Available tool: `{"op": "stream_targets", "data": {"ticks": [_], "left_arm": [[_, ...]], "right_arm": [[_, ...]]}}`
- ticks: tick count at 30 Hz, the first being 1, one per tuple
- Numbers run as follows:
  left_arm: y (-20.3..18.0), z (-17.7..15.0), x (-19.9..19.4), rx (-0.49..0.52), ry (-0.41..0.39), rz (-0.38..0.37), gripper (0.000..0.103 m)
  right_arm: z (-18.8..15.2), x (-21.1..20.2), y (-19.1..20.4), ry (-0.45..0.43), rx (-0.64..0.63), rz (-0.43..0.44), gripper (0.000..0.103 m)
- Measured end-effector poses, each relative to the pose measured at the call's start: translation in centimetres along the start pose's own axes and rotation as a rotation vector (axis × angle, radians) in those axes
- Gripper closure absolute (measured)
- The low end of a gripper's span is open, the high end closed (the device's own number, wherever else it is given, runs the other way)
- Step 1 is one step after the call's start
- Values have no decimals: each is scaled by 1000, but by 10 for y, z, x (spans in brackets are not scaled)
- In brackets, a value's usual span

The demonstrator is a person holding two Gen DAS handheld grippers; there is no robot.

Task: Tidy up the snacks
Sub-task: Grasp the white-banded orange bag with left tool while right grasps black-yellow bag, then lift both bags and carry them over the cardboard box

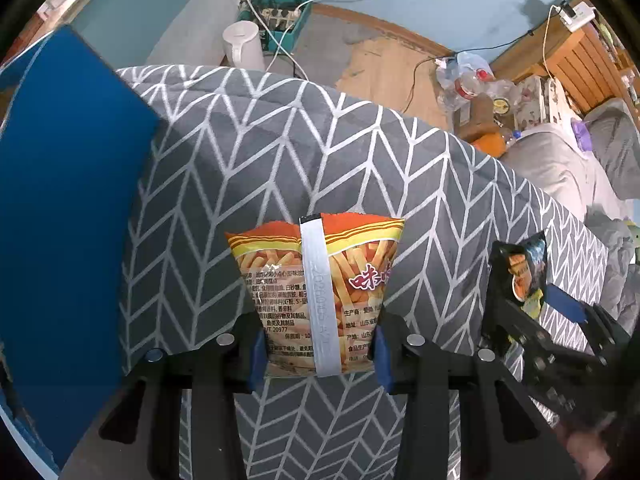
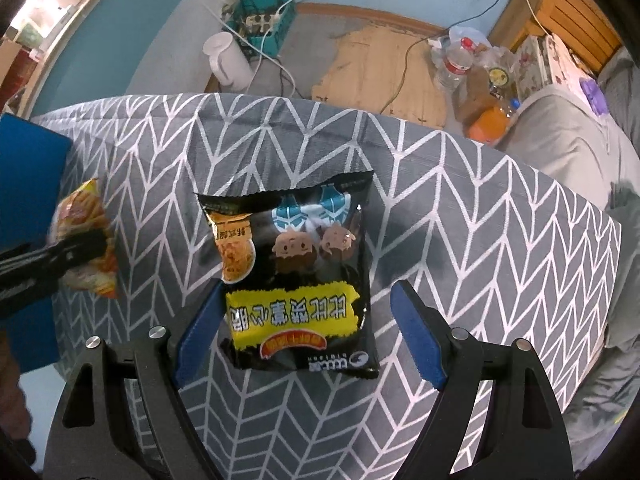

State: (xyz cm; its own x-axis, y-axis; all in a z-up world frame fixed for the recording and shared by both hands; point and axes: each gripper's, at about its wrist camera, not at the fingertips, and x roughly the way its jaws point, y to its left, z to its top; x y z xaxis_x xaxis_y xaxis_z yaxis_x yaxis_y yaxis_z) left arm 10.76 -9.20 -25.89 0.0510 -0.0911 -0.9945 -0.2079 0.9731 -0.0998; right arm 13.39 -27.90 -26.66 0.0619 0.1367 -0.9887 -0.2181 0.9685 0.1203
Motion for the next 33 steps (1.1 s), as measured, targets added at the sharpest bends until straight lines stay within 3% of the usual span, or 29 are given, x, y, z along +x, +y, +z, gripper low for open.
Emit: {"op": "stream_targets", "data": {"ticks": [7, 12, 20, 33], "left_arm": [[17, -15, -18, -6, -5, -17, 61], [24, -24, -32, 8, -10, -23, 61], [23, -35, -58, 52, -33, -26, 61], [52, -48, -131, 106, -154, -24, 61]], "right_arm": [[-2, 13, 3, 5, 0, -32, 21], [-6, 9, 10, -28, -37, -51, 42], [-23, -5, 30, -27, -76, -52, 44], [-39, -66, 90, -74, -144, -10, 44]]}}
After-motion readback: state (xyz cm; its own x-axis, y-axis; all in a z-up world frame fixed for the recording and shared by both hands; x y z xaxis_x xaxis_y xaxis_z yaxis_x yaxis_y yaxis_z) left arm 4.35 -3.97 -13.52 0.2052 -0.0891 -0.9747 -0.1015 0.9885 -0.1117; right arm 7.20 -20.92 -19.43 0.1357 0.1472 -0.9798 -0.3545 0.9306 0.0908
